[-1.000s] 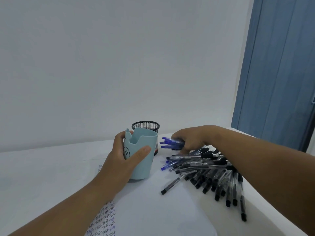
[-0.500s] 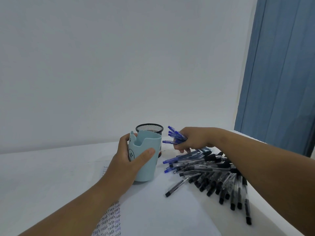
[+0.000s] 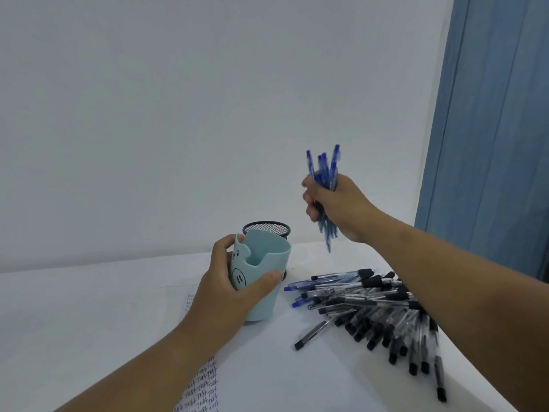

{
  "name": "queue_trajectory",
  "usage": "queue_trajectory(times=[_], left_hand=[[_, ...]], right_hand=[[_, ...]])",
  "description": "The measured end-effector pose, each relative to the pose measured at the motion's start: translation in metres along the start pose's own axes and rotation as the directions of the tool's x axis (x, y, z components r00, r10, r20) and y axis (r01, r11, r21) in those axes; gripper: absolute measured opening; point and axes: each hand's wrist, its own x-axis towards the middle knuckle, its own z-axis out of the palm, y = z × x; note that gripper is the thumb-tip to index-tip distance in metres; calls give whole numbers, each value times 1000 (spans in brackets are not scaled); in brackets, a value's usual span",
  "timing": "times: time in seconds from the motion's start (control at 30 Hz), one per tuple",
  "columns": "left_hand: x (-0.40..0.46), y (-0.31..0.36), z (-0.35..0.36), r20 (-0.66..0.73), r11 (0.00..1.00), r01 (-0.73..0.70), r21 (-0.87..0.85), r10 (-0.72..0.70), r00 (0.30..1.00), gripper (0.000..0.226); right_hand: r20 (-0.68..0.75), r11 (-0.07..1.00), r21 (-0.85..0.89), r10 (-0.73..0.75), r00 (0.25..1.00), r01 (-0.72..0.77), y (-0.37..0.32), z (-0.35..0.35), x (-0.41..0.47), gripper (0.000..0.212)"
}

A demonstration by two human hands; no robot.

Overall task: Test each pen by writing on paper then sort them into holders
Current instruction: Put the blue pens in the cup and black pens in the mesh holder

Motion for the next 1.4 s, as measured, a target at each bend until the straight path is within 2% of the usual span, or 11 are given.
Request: queue_trajectory(times=[0.17, 0.33, 0.47, 0.57, 0.6, 0.73, 0.83, 1.1, 1.2, 1.33, 1.4], left_hand=[[1, -1, 1, 9, 999, -20, 50, 19, 1000, 85], [0, -2, -1, -53, 997, -27, 70, 31, 998, 87], [1, -2, 0, -36, 996, -30, 79, 33, 999, 84], [2, -2, 1, -43, 996, -42, 79, 46, 998, 83], [2, -1, 1, -55, 996, -52, 77, 56, 997, 84], [1, 1, 2, -103, 995, -82, 62, 89, 991, 83], [0, 1, 3, -96, 994, -93, 60, 98, 990, 80], [0, 2, 3, -107, 995, -87, 43, 91, 990, 72], [-2, 2, 4, -91, 994, -91, 57, 96, 991, 76], [-2, 2, 3, -99, 994, -91, 62, 97, 990, 73], [-2, 3, 4, -109, 995, -91, 45, 96, 989, 68]], right_hand=[[-125, 889, 455, 9, 992, 49, -28, 43, -14, 14], [-246, 914, 382, -39, 969, 134, -34, 69, -27, 13], [-376, 878, 401, -101, 921, 260, -40, 70, -29, 13], [-279, 830, 536, 1, 960, 155, -38, 77, -33, 18], [-238, 852, 514, 29, 971, 100, -33, 80, -35, 20], [-94, 987, 150, 72, 993, -58, -3, 84, -47, 22], [6, 981, 144, 127, 992, -127, 9, 82, -50, 17], [-7, 947, 320, 3, 1000, 0, 1, 66, -51, 51], [-63, 978, 187, -79, 995, 90, 6, 64, -47, 37], [-45, 980, -120, -165, 985, 158, 7, 54, -40, 21], [-32, 982, -132, -137, 990, 132, -1, 48, -37, 15]])
